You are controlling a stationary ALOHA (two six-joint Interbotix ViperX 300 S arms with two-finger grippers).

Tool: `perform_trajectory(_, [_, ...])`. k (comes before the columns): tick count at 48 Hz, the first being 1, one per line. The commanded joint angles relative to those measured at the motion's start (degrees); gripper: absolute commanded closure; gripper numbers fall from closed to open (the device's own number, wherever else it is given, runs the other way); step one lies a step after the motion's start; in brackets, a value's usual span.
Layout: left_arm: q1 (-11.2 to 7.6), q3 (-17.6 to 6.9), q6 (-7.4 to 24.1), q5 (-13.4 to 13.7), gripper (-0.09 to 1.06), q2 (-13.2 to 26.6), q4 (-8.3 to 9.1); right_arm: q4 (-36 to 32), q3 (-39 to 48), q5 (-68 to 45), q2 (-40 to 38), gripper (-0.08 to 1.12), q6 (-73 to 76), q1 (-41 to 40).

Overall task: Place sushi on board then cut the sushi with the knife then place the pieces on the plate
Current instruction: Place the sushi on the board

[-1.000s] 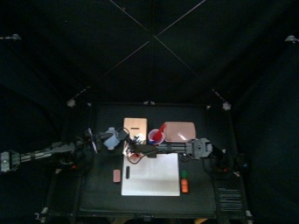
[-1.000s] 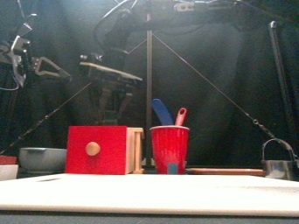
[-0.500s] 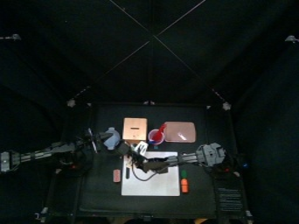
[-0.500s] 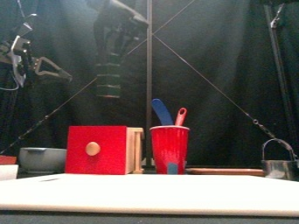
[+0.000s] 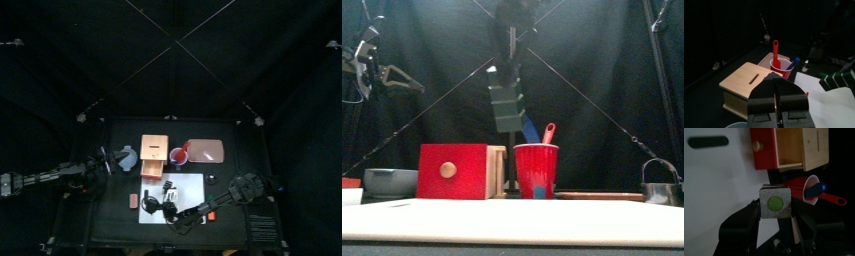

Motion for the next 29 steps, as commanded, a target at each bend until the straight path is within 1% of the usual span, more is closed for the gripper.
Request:
perform_trajectory(1, [-0.09, -1.76, -0.09, -0.35, 0.81, 0.18, 0.09, -2.64, 4.13, -0.35, -3.69, 0.32, 0.26, 0.18])
perform_trajectory(7, [-0.18, -1.76, -0.09, -0.26, 0.81, 0.35, 0.09, -2.72, 7.47, -3.25, -3.69, 0.32, 1.67, 0.26])
perform_trajectory(17, [-0.18, -1.85, -0.09, -0.35, 0.81, 0.44, 0.09, -4.92, 11.78, -10.63, -3.52, 0.32, 6.94, 0.18])
perform_trajectory(23, [-0.09, -1.76, -0.09, -0.35, 0.81, 0.44, 0.00, -5.89, 13.36, -14.33, -3.08, 0.32, 7.73, 0.26])
perform_trajectory(29, [-0.09, -1.76, -0.09, -0.35, 0.81, 0.44, 0.00, -5.36, 13.62, -15.64, -2.64, 0.32, 7.82, 0.35])
